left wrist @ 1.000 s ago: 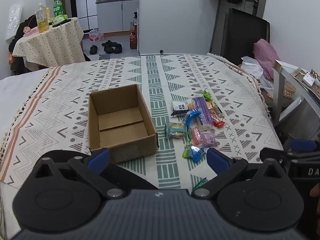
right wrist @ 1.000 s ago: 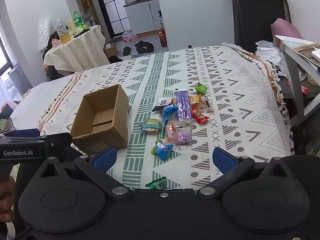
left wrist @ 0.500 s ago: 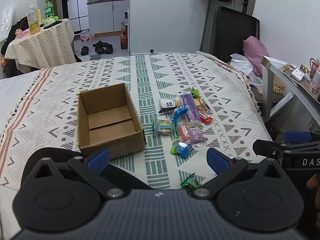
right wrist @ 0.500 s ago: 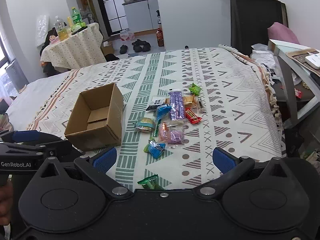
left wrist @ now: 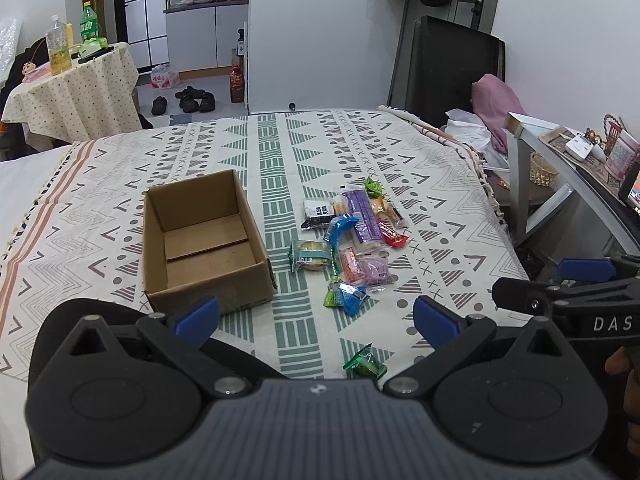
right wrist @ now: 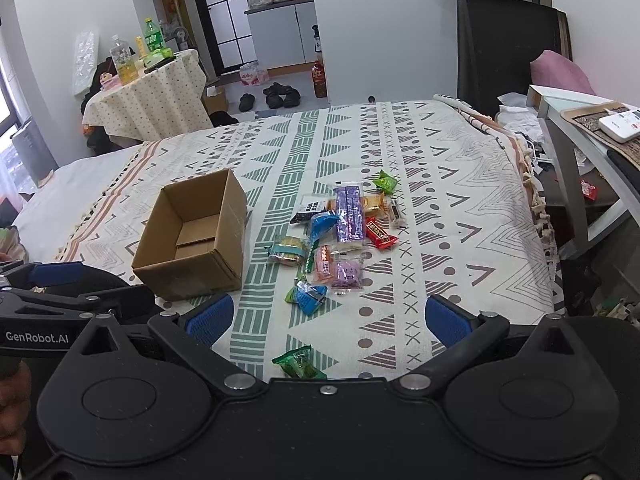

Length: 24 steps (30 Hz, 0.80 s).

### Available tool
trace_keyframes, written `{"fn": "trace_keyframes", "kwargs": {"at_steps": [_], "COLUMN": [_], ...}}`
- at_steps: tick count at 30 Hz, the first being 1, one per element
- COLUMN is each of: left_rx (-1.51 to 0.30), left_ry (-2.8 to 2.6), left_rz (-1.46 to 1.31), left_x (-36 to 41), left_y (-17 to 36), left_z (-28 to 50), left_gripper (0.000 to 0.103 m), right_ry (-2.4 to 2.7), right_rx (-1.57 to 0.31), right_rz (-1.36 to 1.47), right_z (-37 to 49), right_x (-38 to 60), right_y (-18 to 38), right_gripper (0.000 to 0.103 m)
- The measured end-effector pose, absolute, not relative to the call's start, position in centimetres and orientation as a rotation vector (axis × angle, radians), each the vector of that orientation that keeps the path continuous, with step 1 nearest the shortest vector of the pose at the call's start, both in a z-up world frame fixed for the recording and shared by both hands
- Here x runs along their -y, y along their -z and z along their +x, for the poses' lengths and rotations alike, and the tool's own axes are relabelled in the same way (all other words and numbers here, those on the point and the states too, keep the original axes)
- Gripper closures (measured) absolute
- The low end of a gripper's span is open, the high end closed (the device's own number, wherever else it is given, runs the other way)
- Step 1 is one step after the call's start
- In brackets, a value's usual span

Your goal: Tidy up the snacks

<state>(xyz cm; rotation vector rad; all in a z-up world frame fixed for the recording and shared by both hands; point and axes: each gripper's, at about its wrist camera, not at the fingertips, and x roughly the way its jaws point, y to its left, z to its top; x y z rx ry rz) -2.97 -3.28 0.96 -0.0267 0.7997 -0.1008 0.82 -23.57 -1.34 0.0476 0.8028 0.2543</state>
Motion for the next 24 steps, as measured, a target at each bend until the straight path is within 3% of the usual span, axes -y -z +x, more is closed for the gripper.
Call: {"fn": "trace_keyframes", "kwargs": {"at_steps": [24], "left_rx": [-0.788], "left_ry": [0.107], "left_rz": [-0.030], "left_x": [4.3], "left_y": [-1.2], "left_z": [-3.7], "left_gripper": [0.000], "right_ry": [-0.261], "right_rx": [-0.797], "right_rz": [0.046], "right_z": [0.0], "right_x": [24.3], "right_y": [1.0], "right_gripper": [0.000]}}
